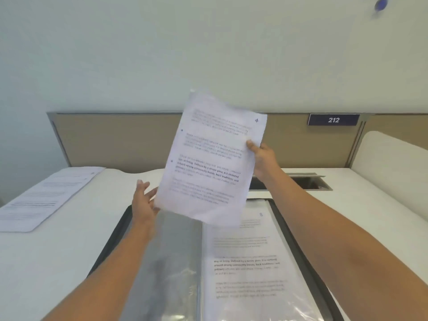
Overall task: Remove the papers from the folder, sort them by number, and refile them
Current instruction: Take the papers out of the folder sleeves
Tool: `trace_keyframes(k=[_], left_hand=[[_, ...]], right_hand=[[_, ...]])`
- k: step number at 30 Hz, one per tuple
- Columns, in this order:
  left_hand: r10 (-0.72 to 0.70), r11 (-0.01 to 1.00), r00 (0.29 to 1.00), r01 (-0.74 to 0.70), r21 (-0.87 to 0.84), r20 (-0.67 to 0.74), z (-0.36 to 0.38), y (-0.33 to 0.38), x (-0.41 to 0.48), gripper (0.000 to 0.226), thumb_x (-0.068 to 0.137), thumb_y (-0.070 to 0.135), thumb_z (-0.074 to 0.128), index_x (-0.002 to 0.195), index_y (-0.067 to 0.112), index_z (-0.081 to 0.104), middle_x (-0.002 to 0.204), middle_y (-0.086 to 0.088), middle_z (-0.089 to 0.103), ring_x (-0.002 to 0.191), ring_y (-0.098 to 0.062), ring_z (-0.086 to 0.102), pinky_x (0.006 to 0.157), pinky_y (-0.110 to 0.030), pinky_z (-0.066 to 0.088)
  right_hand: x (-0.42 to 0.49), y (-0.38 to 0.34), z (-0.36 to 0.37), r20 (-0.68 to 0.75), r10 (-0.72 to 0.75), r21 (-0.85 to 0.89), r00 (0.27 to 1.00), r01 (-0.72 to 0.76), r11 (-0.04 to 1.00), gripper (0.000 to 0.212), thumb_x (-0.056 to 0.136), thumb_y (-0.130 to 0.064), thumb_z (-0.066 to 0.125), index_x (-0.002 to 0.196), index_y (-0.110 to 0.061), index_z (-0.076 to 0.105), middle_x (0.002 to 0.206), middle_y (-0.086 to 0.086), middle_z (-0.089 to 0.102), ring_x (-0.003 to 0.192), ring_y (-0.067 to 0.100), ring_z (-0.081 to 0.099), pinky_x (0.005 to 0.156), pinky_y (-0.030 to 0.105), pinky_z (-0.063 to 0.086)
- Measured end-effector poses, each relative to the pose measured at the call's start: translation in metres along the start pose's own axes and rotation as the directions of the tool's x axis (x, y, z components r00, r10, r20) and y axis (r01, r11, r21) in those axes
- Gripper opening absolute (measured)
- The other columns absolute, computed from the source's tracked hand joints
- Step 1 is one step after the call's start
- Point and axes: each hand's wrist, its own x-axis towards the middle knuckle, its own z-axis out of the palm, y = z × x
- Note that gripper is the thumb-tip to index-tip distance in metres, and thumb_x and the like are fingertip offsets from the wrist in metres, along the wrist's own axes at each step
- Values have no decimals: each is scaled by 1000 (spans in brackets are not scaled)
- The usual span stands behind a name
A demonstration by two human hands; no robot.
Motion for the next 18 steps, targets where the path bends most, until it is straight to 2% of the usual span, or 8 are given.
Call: trace_keyframes(k=[2, 5, 9, 11, 14, 16, 18], left_hand=[[-2, 999, 1000, 2, 47, 2, -12, 10, -12, 36, 97, 47, 40, 112, 17, 51, 96, -3, 65, 76, -17, 60, 68, -30, 47], [24, 974, 998, -35, 226, 51, -26, 15, -30, 19, 95, 35, 50, 102, 18, 55, 89, -3, 68, 72, -17, 63, 66, -29, 47], [-76, 900, 986, 4, 436, 147, -39, 12, -50, 6, 91, 23, 60, 96, 20, 62, 88, -1, 66, 70, -16, 61, 64, -26, 48], [-70, 877, 986, -13, 480, 153, -47, 8, -54, 9, 89, 12, 63, 94, 17, 66, 90, -3, 70, 71, -16, 64, 69, -30, 51], [-35, 871, 993, -27, 491, 117, -62, 6, -60, 13, 85, 2, 63, 86, 14, 68, 70, 3, 72, 65, -16, 66, 77, -34, 53], [-32, 872, 996, -12, 490, 82, -72, 6, -62, 11, 84, 3, 65, 87, 11, 70, 78, -7, 72, 75, -25, 66, 87, -41, 53], [-33, 878, 998, 4, 478, 52, -83, 9, -62, 10, 82, 3, 67, 90, 9, 70, 91, -17, 70, 84, -30, 66, 93, -48, 50]], right_hand=[[-14, 12, -5, -3, 62, -43, 998, -62, 997, 36, 90, -6, 58, 123, 7, 53, 122, 21, 59, 87, 31, 61, 86, 45, 49], [-32, 27, -11, -11, 159, -69, 987, -160, 985, 38, 90, -5, 58, 126, 7, 52, 124, 21, 58, 87, 31, 61, 87, 46, 47], [-57, 43, -14, 1, 279, -102, 960, -278, 955, 36, 92, -4, 55, 127, 3, 52, 127, 20, 57, 101, 29, 58, 89, 45, 46], [-65, 49, -13, -1, 303, -122, 953, -301, 946, 35, 92, -4, 55, 127, 4, 53, 127, 21, 57, 101, 30, 58, 90, 45, 47], [-74, 56, -9, -14, 310, -190, 951, -306, 933, 31, 92, -4, 53, 123, 3, 54, 123, 18, 59, 99, 31, 59, 91, 44, 48], [-78, 65, -8, -25, 329, -261, 944, -324, 909, 23, 92, -4, 52, 115, 0, 55, 118, 17, 61, 96, 30, 58, 91, 43, 48], [-84, 76, -7, -28, 378, -319, 926, -366, 874, 22, 92, -2, 52, 113, 0, 55, 112, 15, 61, 90, 29, 60, 81, 40, 52]])
